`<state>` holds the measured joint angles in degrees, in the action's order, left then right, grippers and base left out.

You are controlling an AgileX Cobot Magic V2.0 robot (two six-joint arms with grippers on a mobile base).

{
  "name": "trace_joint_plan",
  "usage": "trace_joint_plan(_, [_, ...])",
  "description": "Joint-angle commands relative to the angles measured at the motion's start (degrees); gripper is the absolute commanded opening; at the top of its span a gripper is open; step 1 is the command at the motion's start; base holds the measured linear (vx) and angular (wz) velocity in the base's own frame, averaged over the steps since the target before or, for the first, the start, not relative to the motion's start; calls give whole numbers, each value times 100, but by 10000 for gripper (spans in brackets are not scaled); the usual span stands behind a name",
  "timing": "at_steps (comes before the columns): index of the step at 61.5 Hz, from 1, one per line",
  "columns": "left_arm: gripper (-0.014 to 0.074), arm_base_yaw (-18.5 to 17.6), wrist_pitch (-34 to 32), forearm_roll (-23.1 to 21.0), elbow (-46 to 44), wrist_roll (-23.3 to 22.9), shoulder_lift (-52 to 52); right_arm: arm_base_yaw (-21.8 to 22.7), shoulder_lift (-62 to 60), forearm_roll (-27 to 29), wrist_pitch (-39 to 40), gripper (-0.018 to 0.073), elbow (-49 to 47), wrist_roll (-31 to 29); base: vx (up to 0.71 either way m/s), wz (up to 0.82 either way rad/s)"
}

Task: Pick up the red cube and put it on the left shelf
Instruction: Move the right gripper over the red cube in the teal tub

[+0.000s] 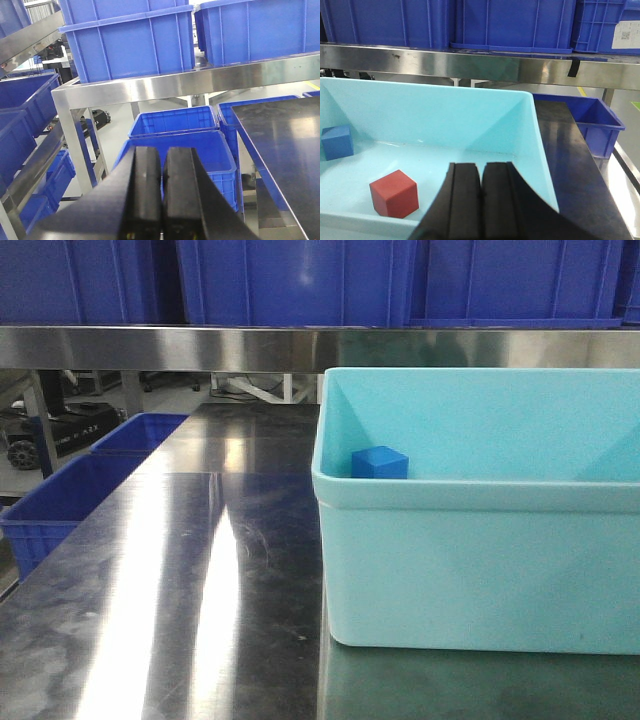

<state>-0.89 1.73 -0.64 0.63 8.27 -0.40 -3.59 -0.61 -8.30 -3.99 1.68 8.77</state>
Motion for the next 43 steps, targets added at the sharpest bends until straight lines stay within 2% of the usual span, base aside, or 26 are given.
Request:
trace_joint_plan(1, [106, -31, -521, -27, 126, 3, 40, 30, -100, -15, 456, 57, -143, -41, 0, 0])
trace_joint_plan(43, [106, -31, -521, -27, 126, 3, 40, 30, -100, -15, 456, 57, -143, -41, 0, 0])
